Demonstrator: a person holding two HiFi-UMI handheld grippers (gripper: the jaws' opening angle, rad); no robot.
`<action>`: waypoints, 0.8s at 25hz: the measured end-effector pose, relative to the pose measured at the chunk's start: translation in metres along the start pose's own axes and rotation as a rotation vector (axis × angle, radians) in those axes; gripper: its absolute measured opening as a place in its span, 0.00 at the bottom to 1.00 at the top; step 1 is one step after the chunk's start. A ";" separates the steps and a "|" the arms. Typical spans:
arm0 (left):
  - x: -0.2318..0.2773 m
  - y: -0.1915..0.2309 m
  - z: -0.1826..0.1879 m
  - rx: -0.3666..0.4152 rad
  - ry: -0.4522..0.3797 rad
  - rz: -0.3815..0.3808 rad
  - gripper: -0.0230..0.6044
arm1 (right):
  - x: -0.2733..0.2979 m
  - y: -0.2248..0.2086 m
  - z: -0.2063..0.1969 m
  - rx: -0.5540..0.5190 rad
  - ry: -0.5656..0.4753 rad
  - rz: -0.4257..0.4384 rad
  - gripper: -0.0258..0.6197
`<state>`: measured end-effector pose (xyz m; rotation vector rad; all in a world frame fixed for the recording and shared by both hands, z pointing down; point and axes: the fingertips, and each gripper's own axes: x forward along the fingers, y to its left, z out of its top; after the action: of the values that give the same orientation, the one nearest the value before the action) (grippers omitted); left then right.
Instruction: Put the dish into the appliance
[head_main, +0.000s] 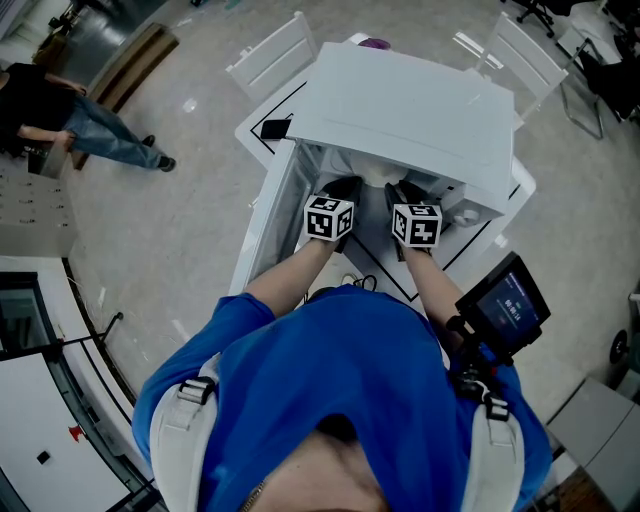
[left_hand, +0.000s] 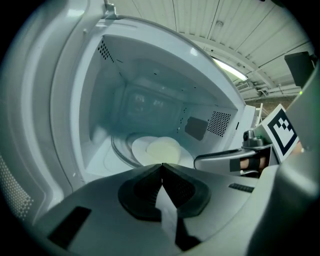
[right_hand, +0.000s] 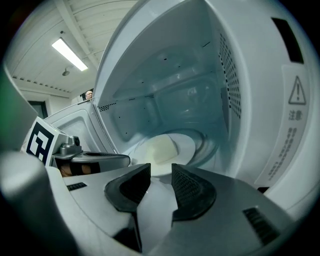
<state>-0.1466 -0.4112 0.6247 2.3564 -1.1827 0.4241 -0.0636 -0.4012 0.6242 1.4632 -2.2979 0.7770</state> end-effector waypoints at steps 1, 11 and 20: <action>0.000 0.000 0.001 0.000 0.001 0.000 0.05 | 0.000 0.000 0.001 -0.001 0.000 0.000 0.24; 0.005 0.003 0.009 0.007 0.007 0.007 0.05 | 0.002 0.002 0.007 -0.013 0.002 -0.002 0.24; 0.005 0.005 0.015 0.013 0.011 0.010 0.05 | 0.004 0.005 0.013 -0.032 0.011 -0.006 0.24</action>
<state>-0.1473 -0.4252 0.6158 2.3577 -1.1905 0.4484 -0.0691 -0.4097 0.6145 1.4472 -2.2864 0.7413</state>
